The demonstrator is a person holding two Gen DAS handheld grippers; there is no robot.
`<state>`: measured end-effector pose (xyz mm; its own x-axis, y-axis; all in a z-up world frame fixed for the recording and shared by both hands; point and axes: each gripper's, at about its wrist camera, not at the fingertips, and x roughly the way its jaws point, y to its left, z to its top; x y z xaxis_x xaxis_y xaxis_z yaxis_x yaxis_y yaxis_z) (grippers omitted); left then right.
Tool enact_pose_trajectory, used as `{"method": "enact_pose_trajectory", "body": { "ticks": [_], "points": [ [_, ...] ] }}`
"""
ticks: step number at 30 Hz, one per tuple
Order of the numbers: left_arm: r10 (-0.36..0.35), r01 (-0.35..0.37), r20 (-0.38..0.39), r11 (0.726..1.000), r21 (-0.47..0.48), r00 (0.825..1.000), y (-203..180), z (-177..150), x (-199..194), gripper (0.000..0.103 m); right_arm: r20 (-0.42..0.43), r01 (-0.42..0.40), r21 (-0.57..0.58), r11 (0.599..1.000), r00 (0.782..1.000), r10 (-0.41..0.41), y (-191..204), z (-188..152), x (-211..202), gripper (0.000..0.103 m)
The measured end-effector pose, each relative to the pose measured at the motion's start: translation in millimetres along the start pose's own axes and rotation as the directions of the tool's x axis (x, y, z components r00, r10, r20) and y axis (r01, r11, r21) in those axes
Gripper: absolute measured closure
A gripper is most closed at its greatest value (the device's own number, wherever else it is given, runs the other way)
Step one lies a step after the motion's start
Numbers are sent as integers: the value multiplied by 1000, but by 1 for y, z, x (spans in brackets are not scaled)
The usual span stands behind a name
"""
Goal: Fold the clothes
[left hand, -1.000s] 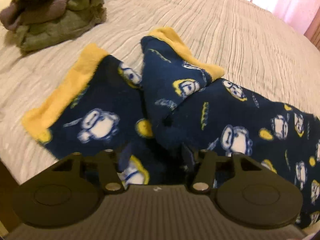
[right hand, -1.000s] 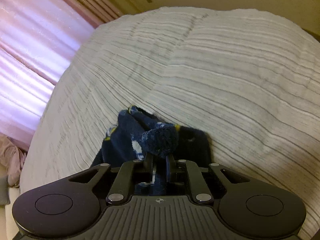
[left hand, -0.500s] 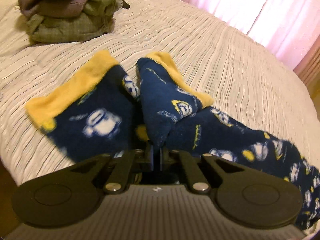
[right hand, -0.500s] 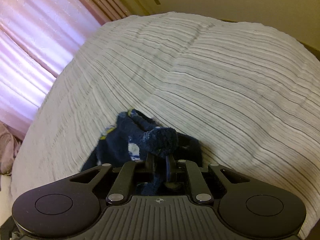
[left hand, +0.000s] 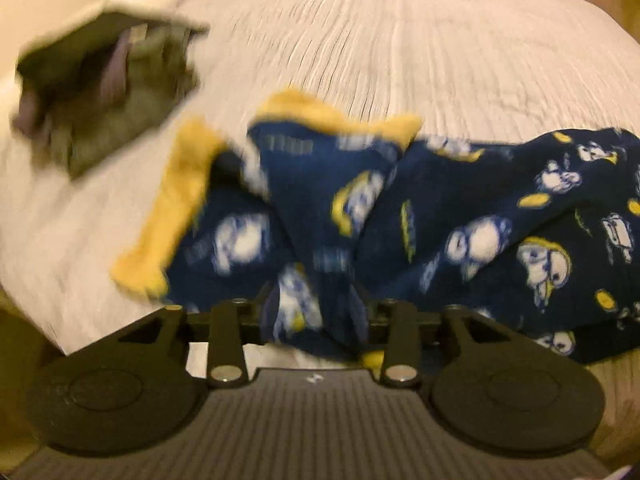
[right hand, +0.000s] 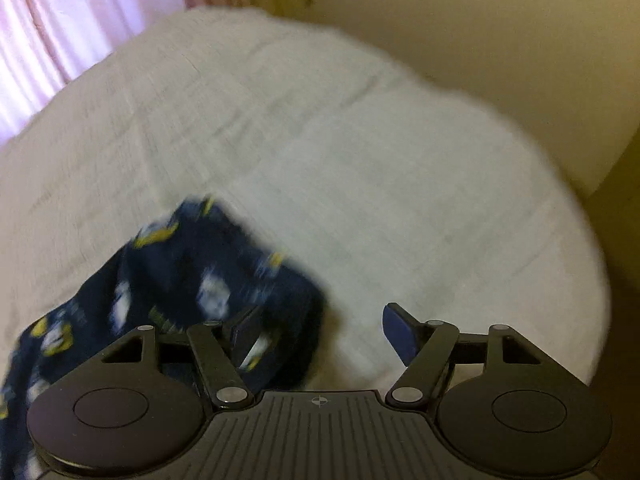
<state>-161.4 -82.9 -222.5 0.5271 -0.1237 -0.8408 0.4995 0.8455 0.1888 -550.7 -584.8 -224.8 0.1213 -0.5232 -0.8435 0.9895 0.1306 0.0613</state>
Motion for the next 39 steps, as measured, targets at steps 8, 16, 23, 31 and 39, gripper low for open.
{"method": "enact_pose_trajectory", "body": {
  "ticks": [8, 16, 23, 31, 39],
  "points": [
    [49, -72, 74, 933, 351, 996, -52, 44, 78, 59, 15, -71, 101, 992, 997, 69, 55, -1, 5, 32],
    [-95, 177, 393, 968, -178, 915, 61, 26, 17, 97, -49, -113, 58, 992, 992, 116, 117, -30, 8, 32],
    [-94, 137, 101, 586, -799, 990, 180, -80, 75, 97, -100, -141, 35, 989, 984, 144, 165, -43, 21, 32],
    [-106, 231, 211, 616, -753, 972, 203, -71, 83, 75, -140, -202, -195, 960, 974, 176, 240, -65, 18, 32],
    [-21, 123, 142, 634, -763, 990, 231, -46, 99, 77, -192, -254, -238, 937, 958, 211, 262, -89, 12, 32]
  ]
}}
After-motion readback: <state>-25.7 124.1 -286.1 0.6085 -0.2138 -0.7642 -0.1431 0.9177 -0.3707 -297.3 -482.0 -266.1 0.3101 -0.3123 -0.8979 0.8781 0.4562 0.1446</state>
